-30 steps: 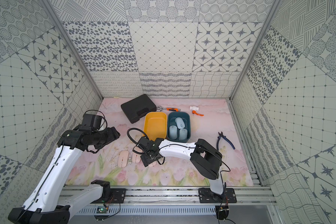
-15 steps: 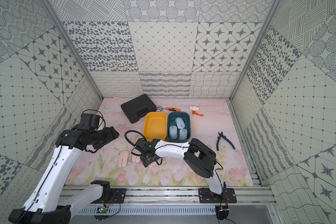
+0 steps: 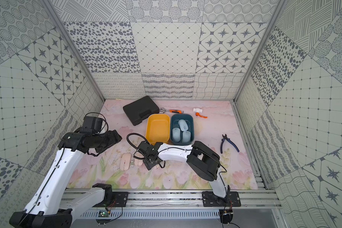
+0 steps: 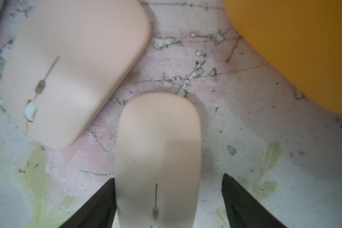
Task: Place the mice by color into the storage box
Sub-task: Pick up the mouse from the center of the board.
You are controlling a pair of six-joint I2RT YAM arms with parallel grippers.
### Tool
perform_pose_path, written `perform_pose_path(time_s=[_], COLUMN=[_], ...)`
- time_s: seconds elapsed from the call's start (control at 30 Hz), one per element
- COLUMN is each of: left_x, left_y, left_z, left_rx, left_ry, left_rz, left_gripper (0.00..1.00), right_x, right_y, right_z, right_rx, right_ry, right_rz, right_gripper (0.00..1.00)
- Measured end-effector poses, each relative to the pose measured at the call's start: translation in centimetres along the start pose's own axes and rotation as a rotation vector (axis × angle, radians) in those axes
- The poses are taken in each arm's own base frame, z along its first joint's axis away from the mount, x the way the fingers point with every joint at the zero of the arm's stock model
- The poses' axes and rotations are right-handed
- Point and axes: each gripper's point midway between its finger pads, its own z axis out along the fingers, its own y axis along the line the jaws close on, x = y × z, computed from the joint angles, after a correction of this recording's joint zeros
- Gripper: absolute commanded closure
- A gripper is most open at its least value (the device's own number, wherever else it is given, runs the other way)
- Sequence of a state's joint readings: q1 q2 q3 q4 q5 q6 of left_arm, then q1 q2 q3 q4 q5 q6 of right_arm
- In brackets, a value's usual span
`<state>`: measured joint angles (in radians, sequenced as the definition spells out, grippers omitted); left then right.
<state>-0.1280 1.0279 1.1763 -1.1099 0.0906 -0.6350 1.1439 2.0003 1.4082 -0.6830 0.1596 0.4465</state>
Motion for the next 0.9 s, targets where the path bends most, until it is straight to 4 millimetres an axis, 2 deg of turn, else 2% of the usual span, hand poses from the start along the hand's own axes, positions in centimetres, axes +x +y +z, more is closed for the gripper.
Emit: perform_pose_path(time_s=[0.3,0.5,0.9], left_x=[0.0,-0.1,-0.1], left_y=[0.0,0.1,0.1], left_z=[0.0,0.0,0.0], left_rx=[-0.001,-0.002,-0.002], left_ry=[0.000,-0.001,-0.002], left_rz=[0.000,-0.003,-0.004], left_gripper=[0.20,0.19,0.20], right_x=[-0.3,-0.5,-0.5], right_y=[0.5,0.6,0.6], right_z=[1.2,1.2,1.2], right_rx=[-0.006,-0.010,-0.007], right_ry=[0.006,0.002,0.005], right_rz=[-0.018,-0.023,-0.034], right_gripper=[0.15,0.18,0.40])
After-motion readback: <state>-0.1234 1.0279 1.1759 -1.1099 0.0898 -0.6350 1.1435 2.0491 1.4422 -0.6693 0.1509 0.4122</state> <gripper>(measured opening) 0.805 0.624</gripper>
